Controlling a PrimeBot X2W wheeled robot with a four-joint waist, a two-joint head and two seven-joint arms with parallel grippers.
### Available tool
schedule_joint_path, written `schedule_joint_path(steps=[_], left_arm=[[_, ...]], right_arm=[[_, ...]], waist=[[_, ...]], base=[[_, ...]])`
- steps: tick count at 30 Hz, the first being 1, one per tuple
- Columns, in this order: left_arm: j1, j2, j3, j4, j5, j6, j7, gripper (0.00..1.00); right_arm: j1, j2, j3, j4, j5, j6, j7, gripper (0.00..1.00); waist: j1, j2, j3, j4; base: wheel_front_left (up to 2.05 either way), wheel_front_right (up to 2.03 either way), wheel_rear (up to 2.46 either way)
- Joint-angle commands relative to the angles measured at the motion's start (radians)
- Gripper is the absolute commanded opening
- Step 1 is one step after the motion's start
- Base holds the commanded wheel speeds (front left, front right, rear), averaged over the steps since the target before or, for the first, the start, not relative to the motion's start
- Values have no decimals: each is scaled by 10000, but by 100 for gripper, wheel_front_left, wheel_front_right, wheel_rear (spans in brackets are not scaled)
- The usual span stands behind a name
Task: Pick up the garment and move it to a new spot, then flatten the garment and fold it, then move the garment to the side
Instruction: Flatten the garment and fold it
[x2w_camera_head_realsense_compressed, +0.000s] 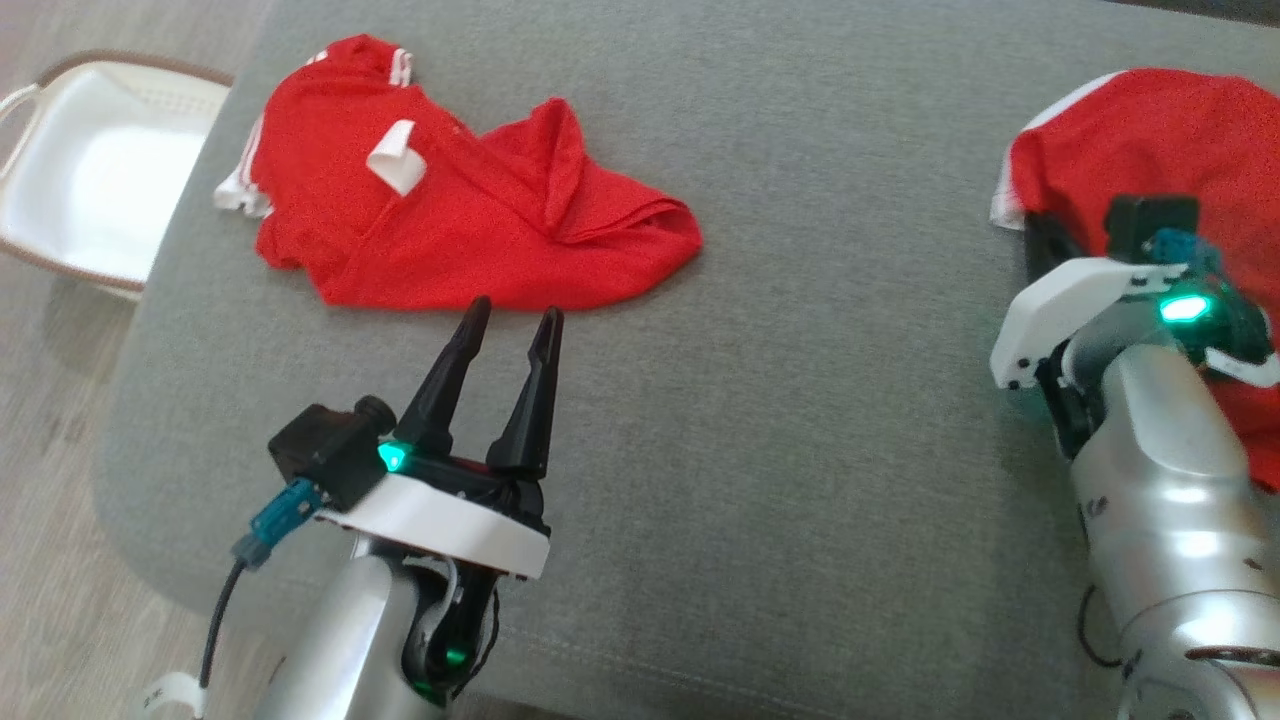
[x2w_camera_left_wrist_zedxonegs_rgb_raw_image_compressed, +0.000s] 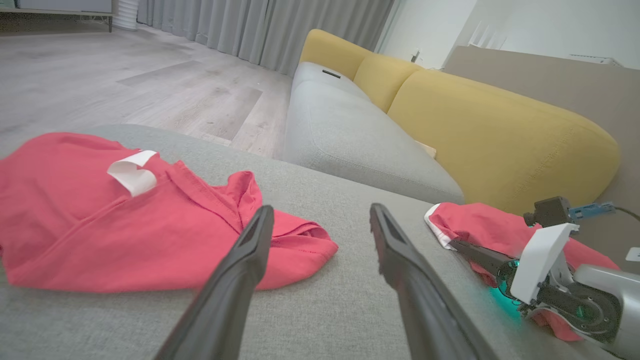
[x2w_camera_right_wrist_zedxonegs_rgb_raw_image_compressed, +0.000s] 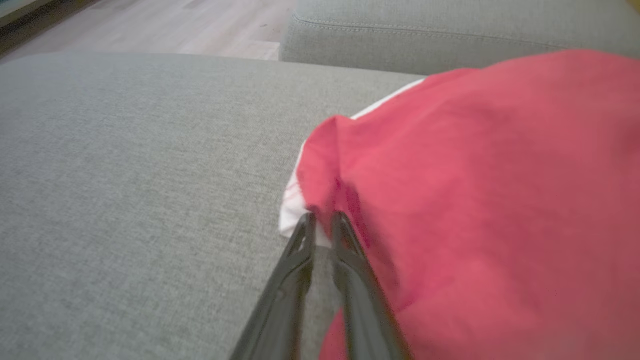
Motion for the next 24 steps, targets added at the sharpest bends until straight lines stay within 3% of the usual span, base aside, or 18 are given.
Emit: schedule_joint_path(steps=[1, 4, 9, 16, 20, 24], left_arm=[[-432, 46, 402, -265, 33, 10, -76, 100], [-382, 45, 479, -224, 88, -6, -76, 100], [-241, 45, 682, -166, 119, -31, -76, 100], [4, 45, 954, -60, 316, -91, -76, 100], [200, 45, 1068, -38, 352, -118, -76, 100], [401, 45, 1107, -22, 364, -140, -76, 100]], right_arm=[[-348, 213, 350, -137, 120, -9, -406, 0], [-279, 251, 809, 94, 471, -9, -1194, 0], [33, 261, 2549, 234, 1942, -9, -1939, 0], [1473, 264, 4926, -1409, 4099, -9, -2218, 0], [2598, 140, 5172, -2189, 4537, -9, -2151, 0], [3697, -640, 4610, -2853, 4430, -9, -1656, 0]], waist=[[-1, 0, -124, -220], [-1, 0, -328, -575], [-1, 0, -649, -1216], [-1, 0, -1203, -2336], [-1, 0, -1554, -2831], [-1, 0, -1803, -3231]], base=[[0, 0, 0], [0, 0, 0], [0, 0, 0], [0, 0, 0], [0, 0, 0], [0, 0, 0]])
